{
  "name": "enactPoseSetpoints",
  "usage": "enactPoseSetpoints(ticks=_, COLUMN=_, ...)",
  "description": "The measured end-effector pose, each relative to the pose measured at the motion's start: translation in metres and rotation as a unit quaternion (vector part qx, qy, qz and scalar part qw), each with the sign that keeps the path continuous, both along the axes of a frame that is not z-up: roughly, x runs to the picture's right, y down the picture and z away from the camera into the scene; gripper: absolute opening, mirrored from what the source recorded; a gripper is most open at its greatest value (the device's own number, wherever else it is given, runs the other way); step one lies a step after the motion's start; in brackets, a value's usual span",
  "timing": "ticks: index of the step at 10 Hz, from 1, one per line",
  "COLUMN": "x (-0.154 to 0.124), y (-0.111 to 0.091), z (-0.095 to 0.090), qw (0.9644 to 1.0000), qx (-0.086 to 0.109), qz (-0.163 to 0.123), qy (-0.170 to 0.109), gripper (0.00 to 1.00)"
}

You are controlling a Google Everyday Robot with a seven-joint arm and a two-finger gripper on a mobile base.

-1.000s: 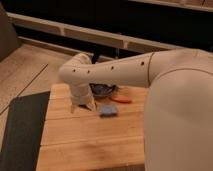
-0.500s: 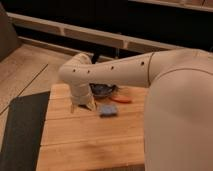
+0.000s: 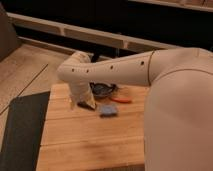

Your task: Push the eraser across the table

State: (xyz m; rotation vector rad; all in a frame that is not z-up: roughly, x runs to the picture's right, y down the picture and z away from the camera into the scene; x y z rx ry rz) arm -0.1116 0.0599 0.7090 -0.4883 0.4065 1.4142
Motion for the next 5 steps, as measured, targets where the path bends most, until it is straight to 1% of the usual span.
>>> enactPoseSetpoints(ticks=1, x=0.0020, y=-0.0139, z=0.0019, qw=0.9998, qx=0.018, qz=-0.003, qy=-0.001, gripper=0.65)
enactPoseSetpoints(ticks=2, x=0.0056, y=-0.0229, z=0.0033, qw=0.9996, qx=0.029, qz=-0.004, qy=0.001, gripper=0.65)
enactPoseSetpoints(ticks=5, x=0.0034, y=-0.0223, z=0.0034, qw=0.9996, qx=0.029, qz=-0.007, qy=0.000, gripper=0.65)
